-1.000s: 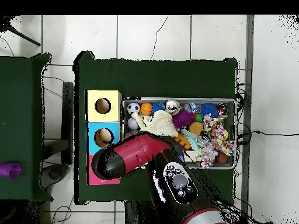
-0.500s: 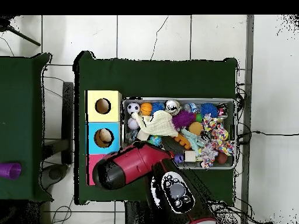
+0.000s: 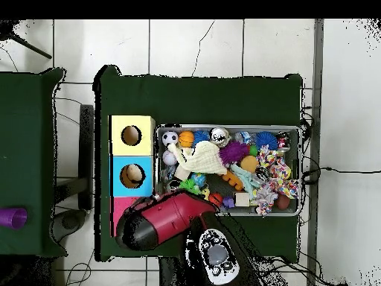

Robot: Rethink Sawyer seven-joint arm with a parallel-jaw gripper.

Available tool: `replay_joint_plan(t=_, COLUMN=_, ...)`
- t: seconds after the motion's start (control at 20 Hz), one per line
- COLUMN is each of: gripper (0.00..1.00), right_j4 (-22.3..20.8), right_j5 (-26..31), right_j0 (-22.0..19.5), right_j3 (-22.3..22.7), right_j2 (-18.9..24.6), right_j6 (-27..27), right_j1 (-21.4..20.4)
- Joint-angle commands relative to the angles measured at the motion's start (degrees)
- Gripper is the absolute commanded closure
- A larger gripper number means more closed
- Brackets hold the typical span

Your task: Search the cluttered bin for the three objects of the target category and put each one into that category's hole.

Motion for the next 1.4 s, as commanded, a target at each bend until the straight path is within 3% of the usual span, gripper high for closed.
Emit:
replay_joint_plan(t=0.05, gripper=1.0, right_j4=-0.6, right_j5=-5.6, right_j0=2.7, right_j3=5.5, right_j2=-3.7, right_j6=11.5, right_j1=5.3)
replay_joint_plan(t=1.4, gripper=1.0, right_j4=9.5, right_j5=-18.0, right_j0=12.1, right_j3=11.9, right_j2=-12.2, right_j6=15.1, right_j1=7.8)
